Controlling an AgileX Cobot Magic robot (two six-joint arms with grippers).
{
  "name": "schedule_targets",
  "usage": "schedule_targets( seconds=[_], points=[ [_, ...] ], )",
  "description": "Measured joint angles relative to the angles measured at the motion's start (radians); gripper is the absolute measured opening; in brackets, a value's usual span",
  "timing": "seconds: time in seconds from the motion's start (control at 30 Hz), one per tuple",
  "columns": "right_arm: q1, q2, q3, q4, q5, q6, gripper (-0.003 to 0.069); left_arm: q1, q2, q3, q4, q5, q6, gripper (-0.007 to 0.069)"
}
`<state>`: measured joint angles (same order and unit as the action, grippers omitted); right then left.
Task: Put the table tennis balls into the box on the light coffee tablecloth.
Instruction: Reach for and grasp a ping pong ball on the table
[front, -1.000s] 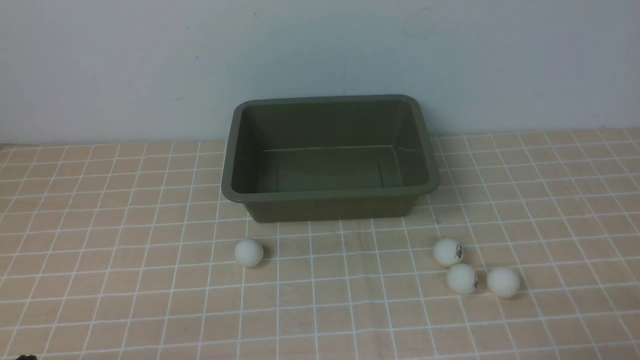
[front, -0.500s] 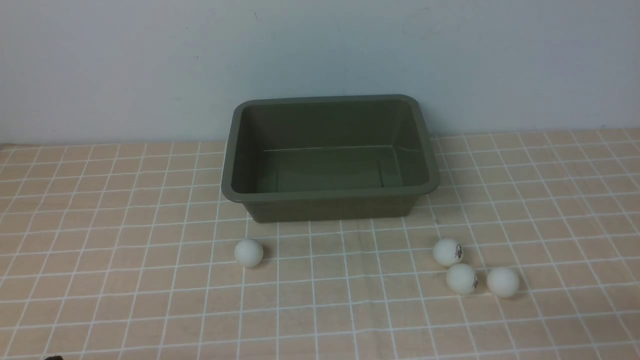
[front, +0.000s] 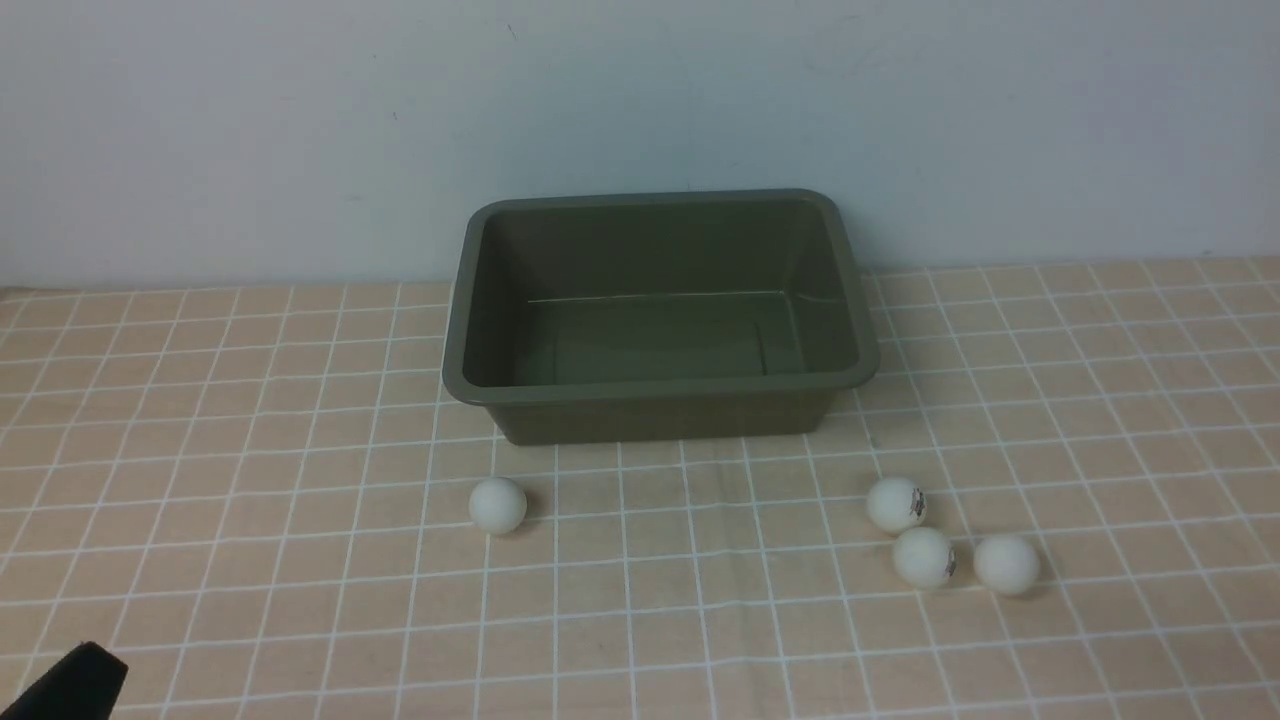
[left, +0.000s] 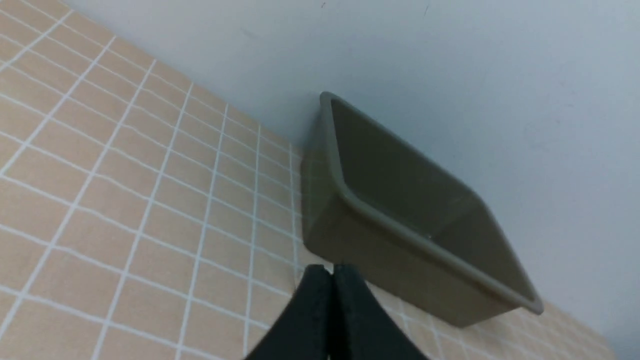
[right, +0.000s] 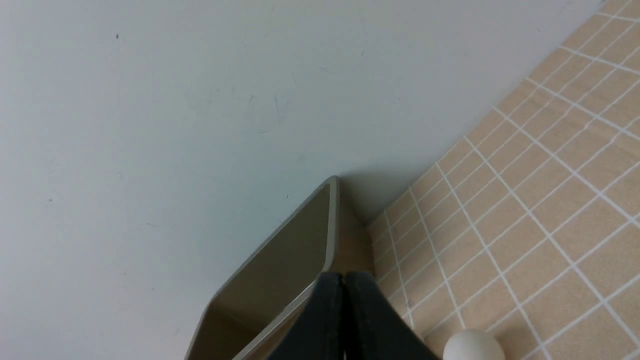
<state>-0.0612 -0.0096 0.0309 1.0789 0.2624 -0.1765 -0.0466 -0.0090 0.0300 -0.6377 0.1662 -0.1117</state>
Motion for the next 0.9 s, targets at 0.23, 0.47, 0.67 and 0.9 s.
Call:
schedule_targets(
  seconds=[0.23, 0.47, 0.67, 0.9],
  points=[
    [0.000, 0.000, -0.074, 0.086, 0.017, -0.145, -0.0018, 0.000, 0.000, -0.048, -0.186, -0.109, 0.045, -0.0069],
    [0.000, 0.096, -0.351, 0.105, 0.241, -0.509, -0.0018, 0.000, 0.074, -0.269, -0.152, 0.026, 0.361, -0.0069],
    [0.000, 0.323, -0.498, 0.072, 0.464, -0.618, -0.0018, 0.000, 0.311, -0.393, -0.135, 0.250, 0.545, -0.0069],
    [0.000, 0.697, -0.652, -0.167, 0.656, -0.580, -0.0015, 0.000, 0.753, -0.587, 0.026, 0.483, 0.667, -0.0069]
  ],
)
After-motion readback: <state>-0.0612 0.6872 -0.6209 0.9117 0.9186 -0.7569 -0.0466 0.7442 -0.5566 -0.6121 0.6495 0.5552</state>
